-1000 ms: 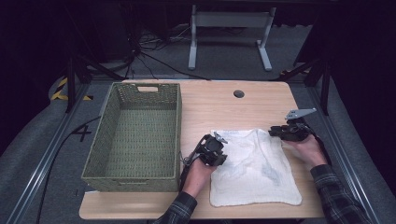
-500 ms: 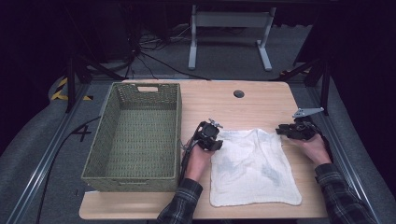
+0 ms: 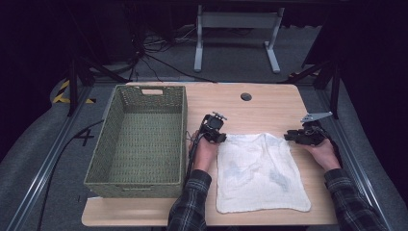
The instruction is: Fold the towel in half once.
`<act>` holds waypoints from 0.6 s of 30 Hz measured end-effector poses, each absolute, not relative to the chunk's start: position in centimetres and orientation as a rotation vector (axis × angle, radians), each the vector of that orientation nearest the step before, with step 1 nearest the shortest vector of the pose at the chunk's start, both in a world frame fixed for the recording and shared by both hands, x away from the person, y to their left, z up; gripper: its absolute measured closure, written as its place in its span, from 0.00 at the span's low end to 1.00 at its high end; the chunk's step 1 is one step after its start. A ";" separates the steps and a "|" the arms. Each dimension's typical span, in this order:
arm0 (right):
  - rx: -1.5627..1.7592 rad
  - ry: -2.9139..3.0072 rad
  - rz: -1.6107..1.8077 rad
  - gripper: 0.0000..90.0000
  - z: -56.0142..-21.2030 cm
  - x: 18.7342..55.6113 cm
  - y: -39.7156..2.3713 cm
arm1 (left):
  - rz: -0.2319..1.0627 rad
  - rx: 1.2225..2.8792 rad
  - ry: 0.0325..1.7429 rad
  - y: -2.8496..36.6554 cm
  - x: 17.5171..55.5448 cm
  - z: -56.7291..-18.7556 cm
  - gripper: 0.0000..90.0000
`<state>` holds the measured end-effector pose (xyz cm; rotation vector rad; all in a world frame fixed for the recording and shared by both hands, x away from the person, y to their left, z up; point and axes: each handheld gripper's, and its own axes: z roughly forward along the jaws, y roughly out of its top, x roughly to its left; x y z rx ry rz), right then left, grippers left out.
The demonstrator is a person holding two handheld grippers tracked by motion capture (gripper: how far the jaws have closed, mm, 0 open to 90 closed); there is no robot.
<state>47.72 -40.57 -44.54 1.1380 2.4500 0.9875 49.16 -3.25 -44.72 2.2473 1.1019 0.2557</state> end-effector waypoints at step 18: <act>1.064 2.523 0.979 0.98 -44.7 46.9 -40.2 | 0.227 2.246 1.077 -3.5 49.5 -45.1 0.94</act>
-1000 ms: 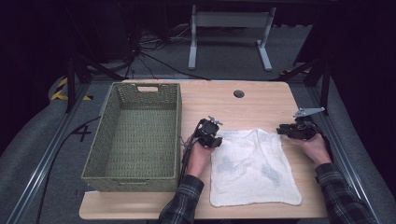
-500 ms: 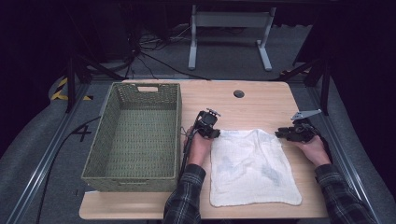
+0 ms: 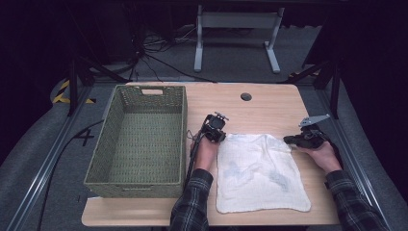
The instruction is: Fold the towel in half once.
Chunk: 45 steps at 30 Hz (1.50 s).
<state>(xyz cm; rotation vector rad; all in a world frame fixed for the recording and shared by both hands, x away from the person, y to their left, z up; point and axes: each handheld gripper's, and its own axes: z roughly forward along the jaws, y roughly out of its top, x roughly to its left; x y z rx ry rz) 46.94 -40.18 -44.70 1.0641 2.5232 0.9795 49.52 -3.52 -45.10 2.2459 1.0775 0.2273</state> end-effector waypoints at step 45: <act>0.990 2.424 1.065 0.99 -41.1 37.8 -42.3 | 0.382 2.258 1.015 -2.7 38.4 -40.8 0.96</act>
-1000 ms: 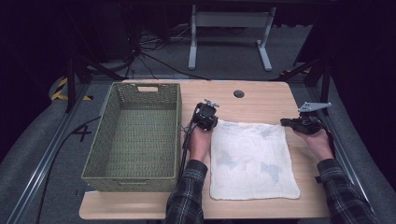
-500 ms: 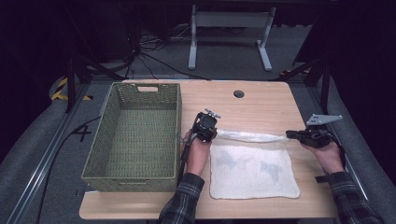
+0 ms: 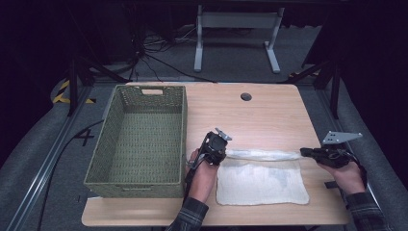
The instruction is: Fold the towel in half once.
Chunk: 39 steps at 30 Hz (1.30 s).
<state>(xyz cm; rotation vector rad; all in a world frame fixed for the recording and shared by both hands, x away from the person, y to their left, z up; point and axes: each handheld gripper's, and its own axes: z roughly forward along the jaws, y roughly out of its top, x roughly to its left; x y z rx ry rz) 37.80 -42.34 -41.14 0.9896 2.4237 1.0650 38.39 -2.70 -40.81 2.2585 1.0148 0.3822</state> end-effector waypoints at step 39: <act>0.951 2.555 1.127 0.98 -42.8 29.2 -42.5 | 0.151 2.324 0.935 -0.3 30.4 -41.7 0.96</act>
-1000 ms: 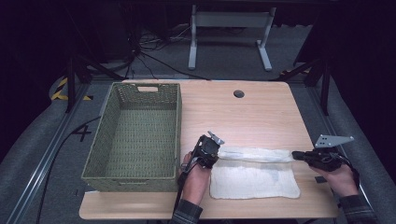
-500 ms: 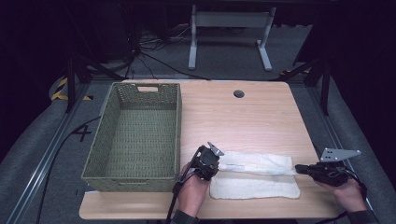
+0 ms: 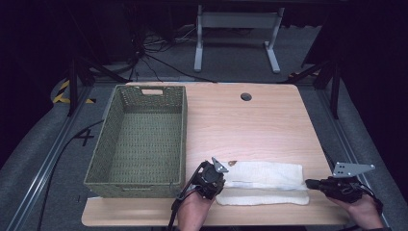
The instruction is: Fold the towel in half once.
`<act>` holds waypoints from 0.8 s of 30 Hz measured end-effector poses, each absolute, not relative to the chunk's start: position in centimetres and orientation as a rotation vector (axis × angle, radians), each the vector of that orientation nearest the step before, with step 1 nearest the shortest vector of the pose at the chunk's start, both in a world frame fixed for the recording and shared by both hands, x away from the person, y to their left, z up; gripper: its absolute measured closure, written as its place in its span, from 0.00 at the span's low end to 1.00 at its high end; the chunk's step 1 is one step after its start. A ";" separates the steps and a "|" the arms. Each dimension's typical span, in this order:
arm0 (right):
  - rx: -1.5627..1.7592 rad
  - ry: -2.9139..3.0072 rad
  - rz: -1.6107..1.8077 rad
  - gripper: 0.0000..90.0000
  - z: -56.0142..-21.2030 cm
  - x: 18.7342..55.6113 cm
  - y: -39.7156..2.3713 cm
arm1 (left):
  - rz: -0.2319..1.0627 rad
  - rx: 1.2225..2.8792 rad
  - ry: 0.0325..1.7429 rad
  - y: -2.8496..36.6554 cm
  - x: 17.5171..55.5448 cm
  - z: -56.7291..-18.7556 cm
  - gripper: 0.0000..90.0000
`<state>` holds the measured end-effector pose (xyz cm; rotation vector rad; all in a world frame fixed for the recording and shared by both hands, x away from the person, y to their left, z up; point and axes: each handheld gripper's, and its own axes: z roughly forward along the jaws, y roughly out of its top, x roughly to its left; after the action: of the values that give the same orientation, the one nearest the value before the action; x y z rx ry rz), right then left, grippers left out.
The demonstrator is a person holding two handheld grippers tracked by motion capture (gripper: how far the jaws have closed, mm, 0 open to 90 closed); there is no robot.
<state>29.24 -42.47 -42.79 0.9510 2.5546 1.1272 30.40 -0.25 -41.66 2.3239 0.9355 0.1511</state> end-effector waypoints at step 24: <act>0.905 2.674 1.050 0.99 -44.3 30.2 -40.4 | 0.068 2.406 0.819 -2.0 33.2 -43.7 0.99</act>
<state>30.16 -40.38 -44.33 0.9048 2.6740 1.0505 33.19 -1.98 -43.75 2.4055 0.8186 0.0679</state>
